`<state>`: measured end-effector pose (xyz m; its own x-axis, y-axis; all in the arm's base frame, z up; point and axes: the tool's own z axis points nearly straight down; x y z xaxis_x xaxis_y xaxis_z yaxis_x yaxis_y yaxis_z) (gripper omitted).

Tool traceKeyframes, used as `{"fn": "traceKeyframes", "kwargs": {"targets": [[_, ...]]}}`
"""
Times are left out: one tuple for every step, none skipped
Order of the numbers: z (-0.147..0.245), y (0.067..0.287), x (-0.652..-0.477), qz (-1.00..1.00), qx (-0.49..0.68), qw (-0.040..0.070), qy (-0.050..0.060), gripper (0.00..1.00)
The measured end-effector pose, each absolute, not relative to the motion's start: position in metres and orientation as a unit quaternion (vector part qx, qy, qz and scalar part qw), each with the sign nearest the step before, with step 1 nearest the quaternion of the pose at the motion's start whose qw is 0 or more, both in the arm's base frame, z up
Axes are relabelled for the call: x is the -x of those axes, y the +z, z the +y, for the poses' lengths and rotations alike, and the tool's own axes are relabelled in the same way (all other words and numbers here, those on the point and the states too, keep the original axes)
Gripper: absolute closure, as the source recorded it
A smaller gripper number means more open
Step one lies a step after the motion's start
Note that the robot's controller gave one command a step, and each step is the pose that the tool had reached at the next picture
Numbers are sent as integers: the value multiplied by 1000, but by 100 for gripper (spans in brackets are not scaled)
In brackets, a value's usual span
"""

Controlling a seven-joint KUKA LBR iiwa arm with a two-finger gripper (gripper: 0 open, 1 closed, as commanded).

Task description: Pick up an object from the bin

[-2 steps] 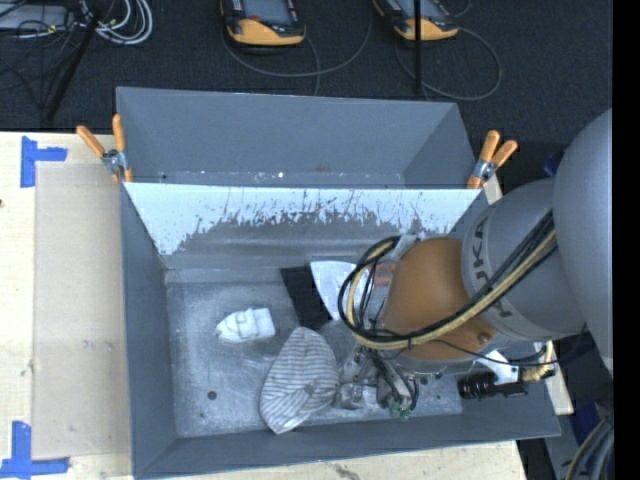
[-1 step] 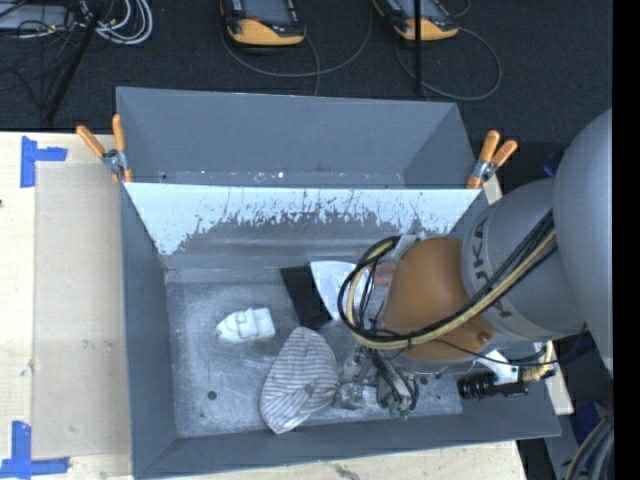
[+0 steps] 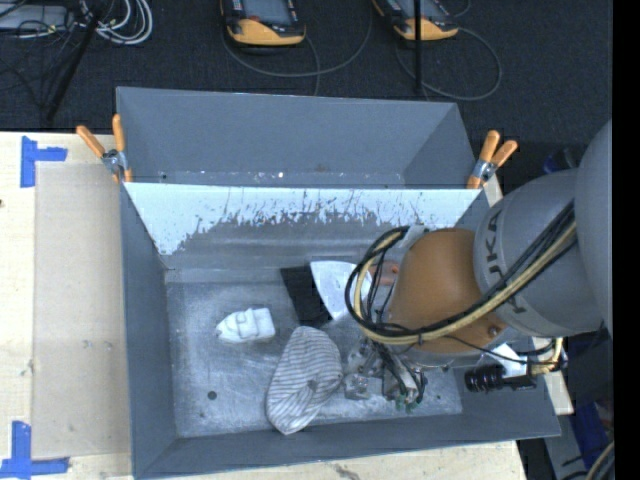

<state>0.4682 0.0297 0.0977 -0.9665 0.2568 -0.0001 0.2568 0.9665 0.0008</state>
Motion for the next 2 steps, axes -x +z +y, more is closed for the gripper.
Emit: {"fn": "traceKeyframes", "kwargs": {"targets": [[30, 80, -467, 991, -130, -3, -1, 100], [30, 109, -469, 992, -130, 0, 0, 100]]}}
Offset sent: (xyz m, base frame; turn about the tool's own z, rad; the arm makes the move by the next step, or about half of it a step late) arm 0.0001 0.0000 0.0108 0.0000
